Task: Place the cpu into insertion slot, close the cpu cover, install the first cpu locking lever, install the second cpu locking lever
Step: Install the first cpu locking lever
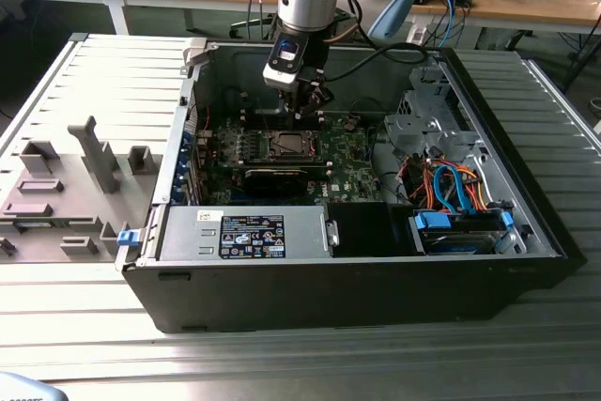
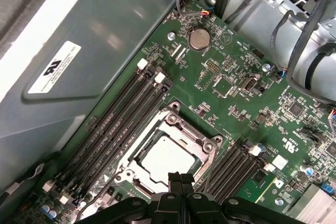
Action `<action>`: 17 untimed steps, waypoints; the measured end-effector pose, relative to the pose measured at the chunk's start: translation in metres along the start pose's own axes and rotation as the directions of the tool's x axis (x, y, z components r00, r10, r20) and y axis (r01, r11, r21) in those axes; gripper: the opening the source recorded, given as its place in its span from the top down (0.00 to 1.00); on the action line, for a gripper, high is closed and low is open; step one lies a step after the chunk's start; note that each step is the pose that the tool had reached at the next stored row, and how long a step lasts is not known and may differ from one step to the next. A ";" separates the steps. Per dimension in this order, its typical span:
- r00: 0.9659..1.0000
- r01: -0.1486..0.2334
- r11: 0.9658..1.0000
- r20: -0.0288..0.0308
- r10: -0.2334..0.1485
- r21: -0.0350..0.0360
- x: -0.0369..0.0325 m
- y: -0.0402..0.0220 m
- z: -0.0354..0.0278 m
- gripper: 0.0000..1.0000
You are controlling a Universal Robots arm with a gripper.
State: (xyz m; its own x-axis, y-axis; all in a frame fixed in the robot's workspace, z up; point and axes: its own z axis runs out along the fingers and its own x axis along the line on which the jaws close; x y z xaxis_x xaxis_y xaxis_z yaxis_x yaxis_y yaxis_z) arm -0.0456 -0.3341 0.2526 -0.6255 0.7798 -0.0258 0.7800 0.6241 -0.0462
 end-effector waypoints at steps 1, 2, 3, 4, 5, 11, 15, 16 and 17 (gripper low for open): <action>1.000 0.001 1.000 0.000 -0.001 0.000 0.0000 0.0000 0.0000 0.89; 1.000 0.002 1.000 0.000 -0.002 0.000 0.0000 0.0000 0.0000 0.89; 1.000 0.003 1.000 0.000 -0.003 0.000 0.0000 0.0000 0.0000 0.89; 1.000 0.004 1.000 0.000 -0.004 0.000 0.0000 0.0000 0.0000 0.89; 1.000 0.006 1.000 0.000 -0.006 0.000 0.0000 0.0000 0.0000 0.89; 1.000 0.015 1.000 0.001 -0.015 0.000 0.0000 0.0000 0.0000 0.89; 1.000 0.022 1.000 0.001 -0.022 -0.001 0.0000 0.0000 0.0000 0.89; 1.000 0.024 1.000 0.001 -0.024 -0.001 0.0000 0.0000 0.0000 0.89; 1.000 0.026 1.000 0.001 -0.026 -0.001 0.0000 0.0000 0.0000 0.89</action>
State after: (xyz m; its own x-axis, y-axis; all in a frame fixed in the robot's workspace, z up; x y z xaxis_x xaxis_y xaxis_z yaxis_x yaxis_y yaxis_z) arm -0.0455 -0.3341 0.2526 -0.6455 0.7633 -0.0259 0.7636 0.6441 -0.0462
